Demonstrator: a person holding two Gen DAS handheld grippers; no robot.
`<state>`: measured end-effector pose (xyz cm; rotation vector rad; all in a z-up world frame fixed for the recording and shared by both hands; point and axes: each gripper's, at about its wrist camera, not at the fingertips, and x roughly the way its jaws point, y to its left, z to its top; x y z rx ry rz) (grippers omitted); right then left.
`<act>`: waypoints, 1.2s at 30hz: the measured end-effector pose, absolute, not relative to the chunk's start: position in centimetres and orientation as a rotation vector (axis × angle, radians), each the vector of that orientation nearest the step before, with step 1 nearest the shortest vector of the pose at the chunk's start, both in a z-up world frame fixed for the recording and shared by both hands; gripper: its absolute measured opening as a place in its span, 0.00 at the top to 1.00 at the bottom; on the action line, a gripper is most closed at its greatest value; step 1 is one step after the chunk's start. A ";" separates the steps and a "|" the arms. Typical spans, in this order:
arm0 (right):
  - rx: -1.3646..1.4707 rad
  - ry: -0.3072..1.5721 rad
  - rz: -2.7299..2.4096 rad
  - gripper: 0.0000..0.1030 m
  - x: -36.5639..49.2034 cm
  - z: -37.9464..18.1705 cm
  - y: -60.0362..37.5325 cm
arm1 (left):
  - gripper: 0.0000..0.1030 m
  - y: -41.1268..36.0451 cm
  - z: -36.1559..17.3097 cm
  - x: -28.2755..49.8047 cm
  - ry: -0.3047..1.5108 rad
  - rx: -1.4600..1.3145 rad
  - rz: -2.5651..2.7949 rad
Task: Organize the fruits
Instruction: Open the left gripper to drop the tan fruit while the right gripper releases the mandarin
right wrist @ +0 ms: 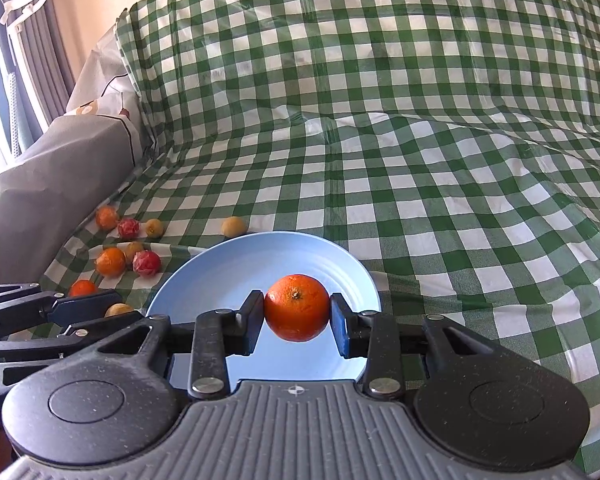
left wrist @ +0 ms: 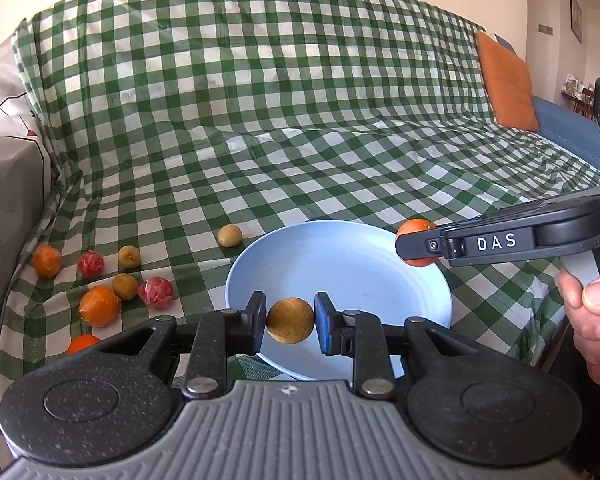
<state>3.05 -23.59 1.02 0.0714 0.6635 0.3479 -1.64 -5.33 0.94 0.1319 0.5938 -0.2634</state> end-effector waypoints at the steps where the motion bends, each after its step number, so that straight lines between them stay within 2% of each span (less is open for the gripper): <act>1: 0.070 0.664 0.348 0.64 3.0 1.0 -23.6 | 0.72 -5.4 0.9 -1.7 0.593 0.132 -0.263; 12: 0.061 0.668 0.349 0.64 3.0 0.7 -23.5 | 0.72 -5.9 0.9 -1.9 0.583 0.137 -0.299; 13: 0.060 0.669 0.349 0.63 3.0 0.7 -23.5 | 0.70 -5.9 0.9 -1.9 0.581 0.130 -0.309; 14: 0.060 0.671 0.348 0.63 3.1 0.7 -23.4 | 0.58 -5.9 0.9 -1.9 0.583 0.126 -0.315; 16: 0.052 0.679 0.340 0.62 3.1 0.6 -23.3 | 0.43 -5.9 1.0 -2.0 0.576 0.128 -0.312; 18: 0.046 0.685 0.325 0.50 3.1 0.6 -23.2 | 0.43 -5.9 1.0 -2.0 0.573 0.129 -0.307; 20: 0.052 0.687 0.326 0.50 3.1 0.6 -23.3 | 0.43 -5.8 0.9 -1.9 0.582 0.126 -0.299; 24: 0.048 0.694 0.320 0.42 3.1 0.5 -23.2 | 0.43 -5.7 0.8 -1.6 0.600 0.132 -0.281; 36: 0.039 0.704 0.311 0.37 3.2 0.3 -23.1 | 0.39 -5.9 0.4 -1.5 0.611 0.158 -0.276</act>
